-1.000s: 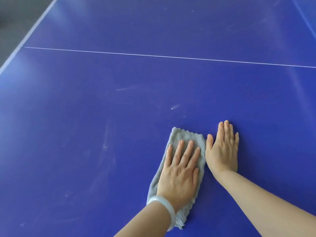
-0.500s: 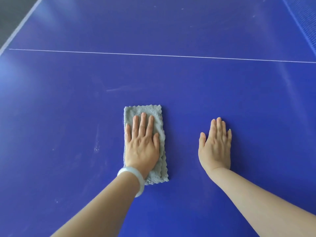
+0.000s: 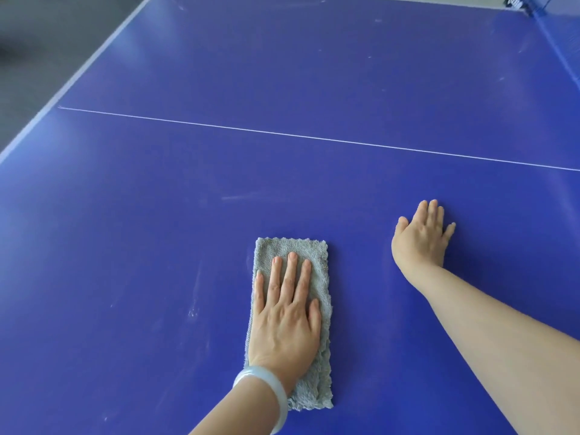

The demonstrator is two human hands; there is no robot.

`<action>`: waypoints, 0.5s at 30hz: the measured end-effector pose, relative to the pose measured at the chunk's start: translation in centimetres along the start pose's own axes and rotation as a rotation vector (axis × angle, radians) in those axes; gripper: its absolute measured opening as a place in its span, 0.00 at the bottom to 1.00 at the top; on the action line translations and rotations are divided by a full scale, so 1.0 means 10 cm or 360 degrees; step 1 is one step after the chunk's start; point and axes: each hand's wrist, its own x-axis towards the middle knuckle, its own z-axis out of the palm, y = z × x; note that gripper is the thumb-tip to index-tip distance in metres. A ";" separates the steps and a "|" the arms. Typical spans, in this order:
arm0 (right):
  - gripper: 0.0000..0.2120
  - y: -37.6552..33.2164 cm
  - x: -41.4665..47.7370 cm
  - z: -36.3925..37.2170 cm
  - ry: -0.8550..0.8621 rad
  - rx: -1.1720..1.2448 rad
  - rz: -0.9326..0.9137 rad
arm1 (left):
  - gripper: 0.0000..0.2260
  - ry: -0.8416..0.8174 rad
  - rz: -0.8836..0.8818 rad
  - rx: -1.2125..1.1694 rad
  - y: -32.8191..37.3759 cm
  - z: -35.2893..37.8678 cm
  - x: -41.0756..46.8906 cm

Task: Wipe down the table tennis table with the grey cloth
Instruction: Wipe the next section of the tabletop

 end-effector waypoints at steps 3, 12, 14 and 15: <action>0.28 -0.13 0.13 0.09 0.0097 0.0086 0.0115 | 0.28 0.0009 -0.0012 -0.0010 0.01 -0.01 0.00; 0.30 -0.09 0.19 0.17 0.0171 0.0109 0.0131 | 0.27 -0.0156 0.0784 0.0091 0.35 0.06 1.04; 0.30 -0.09 0.18 0.18 0.0177 0.0080 0.0133 | 0.27 -0.0151 0.0868 0.0162 0.35 0.06 1.36; 0.30 -0.09 0.18 0.18 0.0176 0.0056 0.0131 | 0.27 -0.0116 0.0842 0.0188 0.29 0.02 1.51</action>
